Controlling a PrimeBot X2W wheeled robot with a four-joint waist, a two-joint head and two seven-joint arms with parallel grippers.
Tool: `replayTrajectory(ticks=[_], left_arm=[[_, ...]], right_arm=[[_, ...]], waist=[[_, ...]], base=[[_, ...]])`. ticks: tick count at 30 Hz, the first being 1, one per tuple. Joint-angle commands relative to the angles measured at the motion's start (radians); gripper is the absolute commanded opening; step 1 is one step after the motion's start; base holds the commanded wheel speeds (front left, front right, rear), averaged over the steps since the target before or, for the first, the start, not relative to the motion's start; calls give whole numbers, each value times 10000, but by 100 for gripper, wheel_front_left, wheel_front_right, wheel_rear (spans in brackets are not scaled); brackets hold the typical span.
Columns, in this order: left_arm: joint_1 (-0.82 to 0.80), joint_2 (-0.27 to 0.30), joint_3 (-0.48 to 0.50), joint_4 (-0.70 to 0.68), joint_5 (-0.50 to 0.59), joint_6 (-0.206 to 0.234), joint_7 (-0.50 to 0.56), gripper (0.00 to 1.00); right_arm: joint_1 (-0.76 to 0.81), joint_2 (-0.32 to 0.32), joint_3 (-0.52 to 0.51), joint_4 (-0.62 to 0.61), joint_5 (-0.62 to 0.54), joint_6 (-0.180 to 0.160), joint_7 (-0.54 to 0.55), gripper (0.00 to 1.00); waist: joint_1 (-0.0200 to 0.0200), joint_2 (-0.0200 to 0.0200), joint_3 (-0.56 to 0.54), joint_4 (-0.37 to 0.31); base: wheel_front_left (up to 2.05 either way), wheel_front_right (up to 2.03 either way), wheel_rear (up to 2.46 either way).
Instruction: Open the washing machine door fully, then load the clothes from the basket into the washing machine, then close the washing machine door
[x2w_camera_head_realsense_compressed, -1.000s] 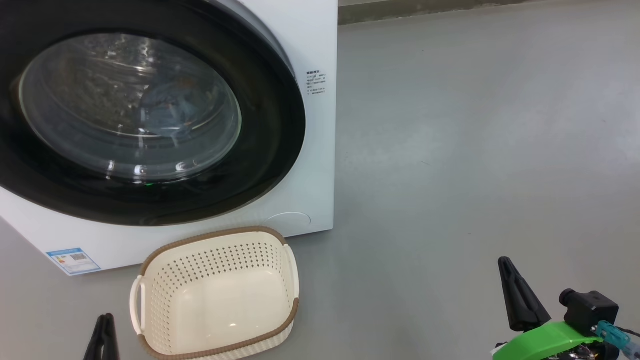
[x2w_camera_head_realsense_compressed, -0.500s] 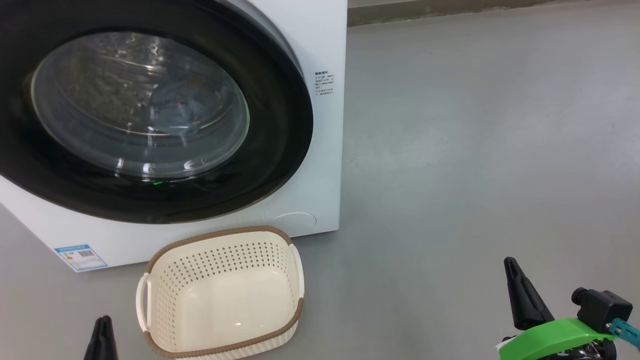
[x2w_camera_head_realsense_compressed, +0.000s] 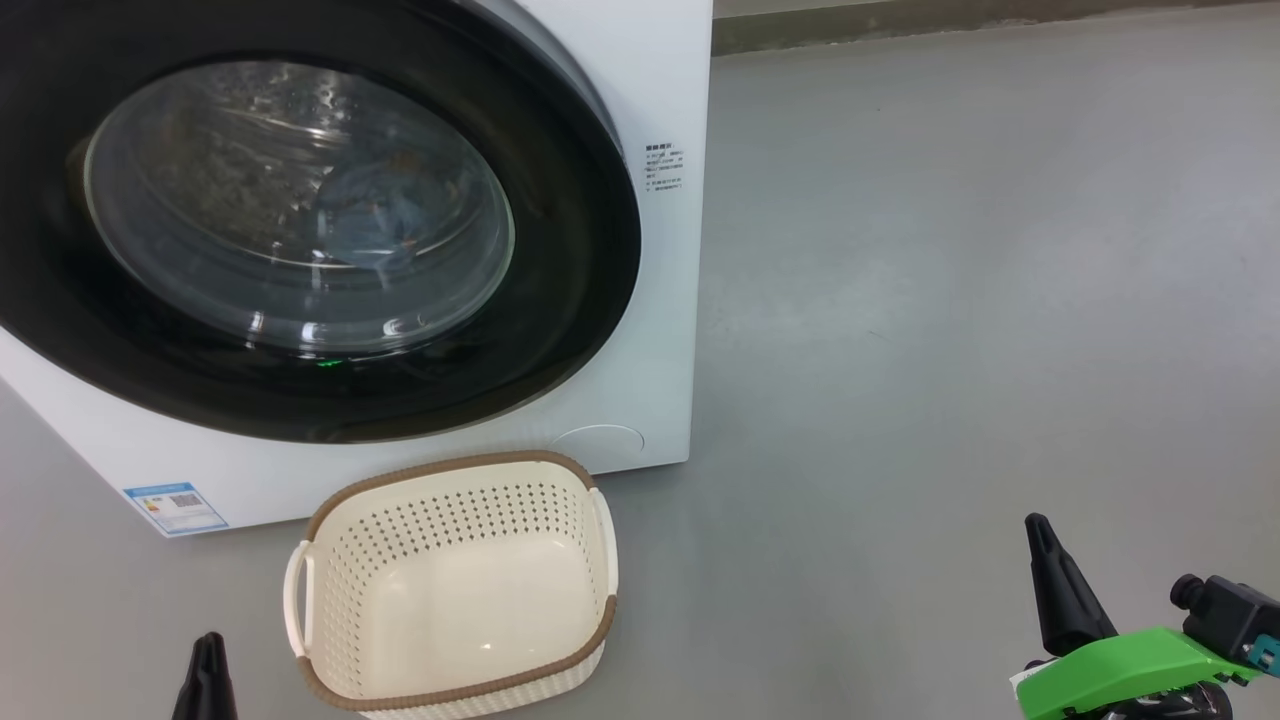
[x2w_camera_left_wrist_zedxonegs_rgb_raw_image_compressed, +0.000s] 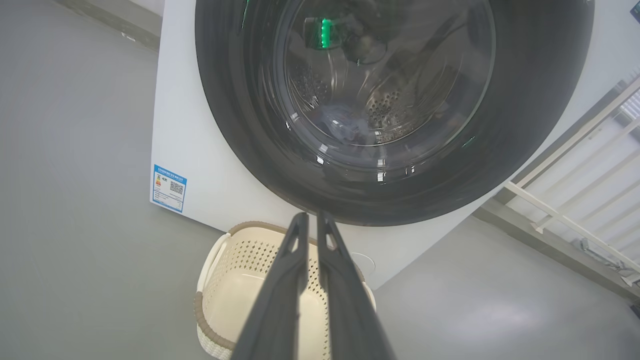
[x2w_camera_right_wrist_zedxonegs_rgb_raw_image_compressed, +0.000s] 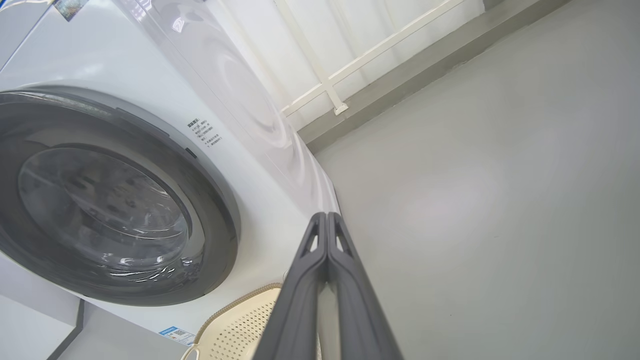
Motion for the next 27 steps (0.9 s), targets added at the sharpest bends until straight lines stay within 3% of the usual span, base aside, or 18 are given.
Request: replayTrajectory(ticks=[1,27], left_arm=[[-482,96,78,-265,-297,4,72,0],[-789,-7,34,-335,-3091,5,836,0]], right_arm=[[-395,-75,-13,-287,313,-8,52,0],[-567,-28,-291,-326,2998,-14,742,0]], waist=[[0,0,-4,20],[0,0,-57,347]], base=[[0,0,0],[0,0,0]])
